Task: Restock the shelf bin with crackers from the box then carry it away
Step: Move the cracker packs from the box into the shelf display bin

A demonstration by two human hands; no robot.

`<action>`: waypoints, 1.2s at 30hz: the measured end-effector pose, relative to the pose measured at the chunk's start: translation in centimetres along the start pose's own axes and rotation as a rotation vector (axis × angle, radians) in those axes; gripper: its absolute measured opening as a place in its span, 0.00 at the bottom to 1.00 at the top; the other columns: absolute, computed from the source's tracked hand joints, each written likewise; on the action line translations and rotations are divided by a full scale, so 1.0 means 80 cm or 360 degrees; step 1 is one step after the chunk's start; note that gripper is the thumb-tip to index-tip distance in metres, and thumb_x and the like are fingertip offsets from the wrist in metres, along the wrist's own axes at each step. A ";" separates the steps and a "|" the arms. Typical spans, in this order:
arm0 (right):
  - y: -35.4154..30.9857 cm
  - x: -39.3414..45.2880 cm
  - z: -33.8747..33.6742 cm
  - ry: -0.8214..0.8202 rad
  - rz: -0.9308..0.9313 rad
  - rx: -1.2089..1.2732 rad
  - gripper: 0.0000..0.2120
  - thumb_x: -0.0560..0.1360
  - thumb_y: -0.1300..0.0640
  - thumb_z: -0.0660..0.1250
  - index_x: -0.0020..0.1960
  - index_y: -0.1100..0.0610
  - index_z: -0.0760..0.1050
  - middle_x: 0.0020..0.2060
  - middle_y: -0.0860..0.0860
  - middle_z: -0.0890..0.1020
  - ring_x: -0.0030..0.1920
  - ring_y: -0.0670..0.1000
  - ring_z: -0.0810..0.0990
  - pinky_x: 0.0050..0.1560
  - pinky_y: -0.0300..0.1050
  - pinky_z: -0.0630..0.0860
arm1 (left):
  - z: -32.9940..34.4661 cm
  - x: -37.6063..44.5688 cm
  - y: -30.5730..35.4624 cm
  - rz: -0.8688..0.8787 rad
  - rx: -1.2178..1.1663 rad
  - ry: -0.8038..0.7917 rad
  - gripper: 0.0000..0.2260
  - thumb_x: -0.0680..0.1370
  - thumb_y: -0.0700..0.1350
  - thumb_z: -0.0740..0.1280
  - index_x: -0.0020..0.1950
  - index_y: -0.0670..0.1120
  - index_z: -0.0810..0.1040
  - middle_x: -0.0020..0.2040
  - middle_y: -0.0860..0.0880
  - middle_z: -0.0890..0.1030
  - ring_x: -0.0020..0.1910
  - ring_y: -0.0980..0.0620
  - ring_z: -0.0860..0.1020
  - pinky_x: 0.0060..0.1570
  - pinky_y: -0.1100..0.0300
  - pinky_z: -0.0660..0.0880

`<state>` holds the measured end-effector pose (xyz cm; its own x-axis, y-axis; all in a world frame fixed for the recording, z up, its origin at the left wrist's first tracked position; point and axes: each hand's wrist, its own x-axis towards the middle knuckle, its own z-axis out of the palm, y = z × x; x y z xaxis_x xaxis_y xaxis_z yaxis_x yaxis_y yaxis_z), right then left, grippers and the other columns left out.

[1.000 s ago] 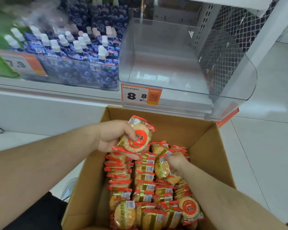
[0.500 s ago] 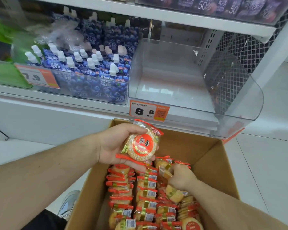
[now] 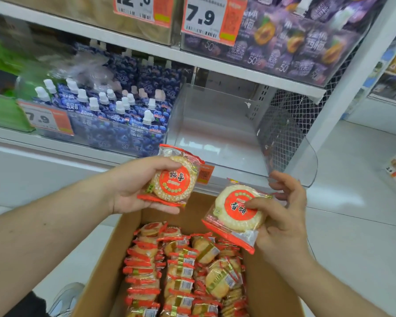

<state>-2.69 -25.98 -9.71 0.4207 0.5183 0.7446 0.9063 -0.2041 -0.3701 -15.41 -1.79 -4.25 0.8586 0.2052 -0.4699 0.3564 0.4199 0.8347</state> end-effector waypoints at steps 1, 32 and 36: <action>-0.004 0.001 -0.001 0.0026 -0.0034 0.0011 0.22 0.59 0.61 0.81 0.48 0.45 0.78 0.67 0.49 0.62 0.65 0.45 0.66 0.64 0.36 0.63 | 0.003 -0.001 -0.002 0.0002 0.0003 -0.0003 0.24 0.66 0.50 0.69 0.61 0.42 0.76 0.51 0.38 0.84 0.50 0.41 0.83 0.43 0.44 0.82; -0.018 0.001 0.017 0.0138 -0.0175 -0.0161 0.17 0.67 0.67 0.61 0.52 0.51 0.75 0.52 0.52 0.72 0.45 0.56 0.75 0.46 0.48 0.73 | 0.083 0.010 -0.062 0.0085 -0.0551 -0.0081 0.25 0.72 0.21 0.57 0.59 0.45 0.76 0.51 0.36 0.83 0.49 0.37 0.82 0.49 0.42 0.80; -0.016 0.002 0.014 0.0010 -0.0209 -0.0163 0.17 0.70 0.66 0.58 0.53 0.51 0.75 0.54 0.51 0.72 0.44 0.55 0.74 0.46 0.44 0.72 | 0.073 0.007 -0.062 0.0040 -0.0600 -0.0354 0.24 0.64 0.30 0.59 0.58 0.40 0.77 0.55 0.36 0.80 0.54 0.36 0.79 0.57 0.36 0.73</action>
<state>-3.82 -24.73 -9.78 0.2986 0.5408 0.7864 0.9526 -0.2186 -0.2114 -14.55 -8.88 -6.96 0.9385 0.0415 -0.3429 0.2101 0.7192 0.6623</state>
